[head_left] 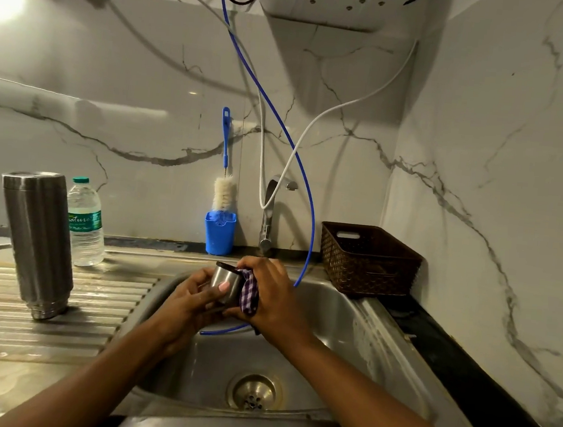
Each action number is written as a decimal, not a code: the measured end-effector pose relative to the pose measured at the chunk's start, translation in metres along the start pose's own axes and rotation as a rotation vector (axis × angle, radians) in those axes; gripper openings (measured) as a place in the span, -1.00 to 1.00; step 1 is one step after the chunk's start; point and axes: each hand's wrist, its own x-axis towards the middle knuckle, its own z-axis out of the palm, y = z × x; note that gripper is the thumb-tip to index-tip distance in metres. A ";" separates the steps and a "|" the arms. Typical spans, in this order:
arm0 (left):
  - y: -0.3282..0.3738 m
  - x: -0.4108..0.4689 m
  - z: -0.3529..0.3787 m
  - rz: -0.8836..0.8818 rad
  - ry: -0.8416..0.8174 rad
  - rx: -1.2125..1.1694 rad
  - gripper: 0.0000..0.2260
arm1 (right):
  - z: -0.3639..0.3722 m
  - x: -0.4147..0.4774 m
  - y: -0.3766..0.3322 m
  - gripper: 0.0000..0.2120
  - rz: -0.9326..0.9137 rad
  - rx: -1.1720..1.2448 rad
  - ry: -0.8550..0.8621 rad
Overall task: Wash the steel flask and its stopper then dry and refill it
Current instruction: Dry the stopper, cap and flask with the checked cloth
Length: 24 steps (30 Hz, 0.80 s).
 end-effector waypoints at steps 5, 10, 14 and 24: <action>0.003 -0.001 -0.005 0.109 0.022 0.085 -0.17 | -0.011 0.003 -0.004 -0.53 0.119 0.134 -0.216; 0.007 -0.006 -0.004 0.205 -0.053 0.322 -0.29 | -0.018 0.005 -0.007 -0.55 0.292 0.389 -0.313; 0.002 -0.002 -0.006 0.128 -0.027 0.157 -0.23 | -0.018 0.004 -0.007 -0.53 0.194 0.283 -0.311; 0.004 0.000 -0.012 -0.043 0.023 0.100 -0.21 | -0.005 -0.003 -0.001 -0.54 0.203 0.294 -0.198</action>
